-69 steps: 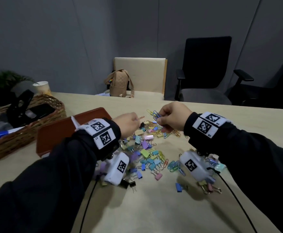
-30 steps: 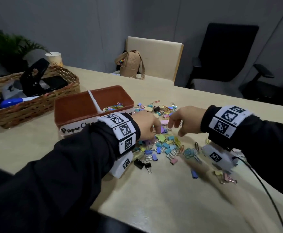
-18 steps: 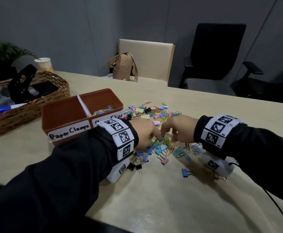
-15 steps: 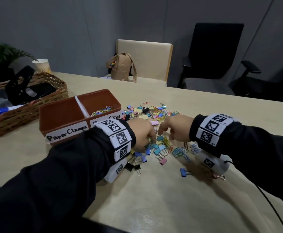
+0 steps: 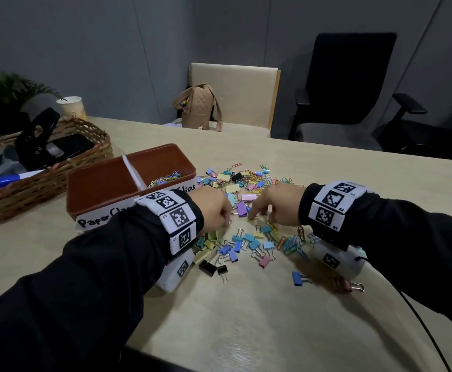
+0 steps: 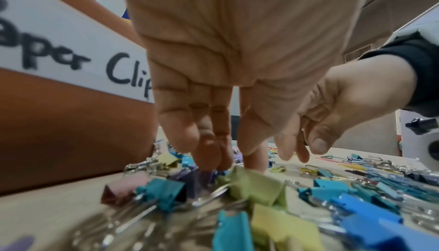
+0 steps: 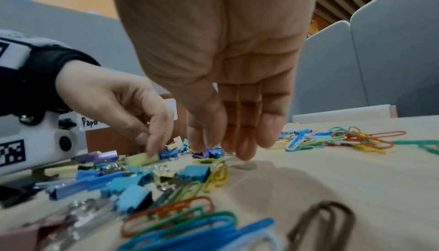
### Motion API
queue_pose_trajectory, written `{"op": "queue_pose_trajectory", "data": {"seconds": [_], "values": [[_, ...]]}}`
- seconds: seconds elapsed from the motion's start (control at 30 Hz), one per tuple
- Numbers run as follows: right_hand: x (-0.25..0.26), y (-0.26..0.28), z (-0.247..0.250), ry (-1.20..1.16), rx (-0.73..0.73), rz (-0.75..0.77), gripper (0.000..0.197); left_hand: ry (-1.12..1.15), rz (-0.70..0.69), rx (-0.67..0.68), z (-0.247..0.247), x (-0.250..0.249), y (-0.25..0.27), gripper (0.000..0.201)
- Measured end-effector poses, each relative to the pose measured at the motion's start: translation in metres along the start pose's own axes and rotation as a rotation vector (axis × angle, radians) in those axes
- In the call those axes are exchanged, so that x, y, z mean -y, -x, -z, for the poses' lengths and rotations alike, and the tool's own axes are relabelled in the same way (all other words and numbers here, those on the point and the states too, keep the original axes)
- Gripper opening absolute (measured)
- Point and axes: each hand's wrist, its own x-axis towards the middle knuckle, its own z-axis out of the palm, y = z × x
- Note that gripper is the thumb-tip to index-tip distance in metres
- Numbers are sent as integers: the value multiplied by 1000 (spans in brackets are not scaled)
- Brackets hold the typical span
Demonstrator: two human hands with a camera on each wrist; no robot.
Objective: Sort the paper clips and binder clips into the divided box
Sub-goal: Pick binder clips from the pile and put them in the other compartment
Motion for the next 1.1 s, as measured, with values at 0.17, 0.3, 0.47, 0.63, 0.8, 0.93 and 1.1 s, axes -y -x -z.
{"op": "queue_pose_trajectory", "data": {"seconds": [0.17,0.3,0.47,0.63,0.8,0.93,1.1], "values": [[-1,-2,2,107,2,-52,35,5,-41,-14,0,-13,-7,33],[-11,8,5,113,44,-103,26,-56,-156,52,-2,-31,-17,43],[-20,21,-3,115,70,-125,26,-70,-188,19,-5,-44,-23,29],[-22,35,-7,137,99,-83,50,-99,-195,-37,-2,-46,-27,18],[-21,43,-11,216,157,-62,70,-148,-248,24,-2,-59,-40,35],[-16,47,-15,309,114,-39,44,-204,-261,88,-2,-70,-48,37],[-13,51,-21,369,45,-37,21,-247,-278,89,-3,-77,-50,23]]}}
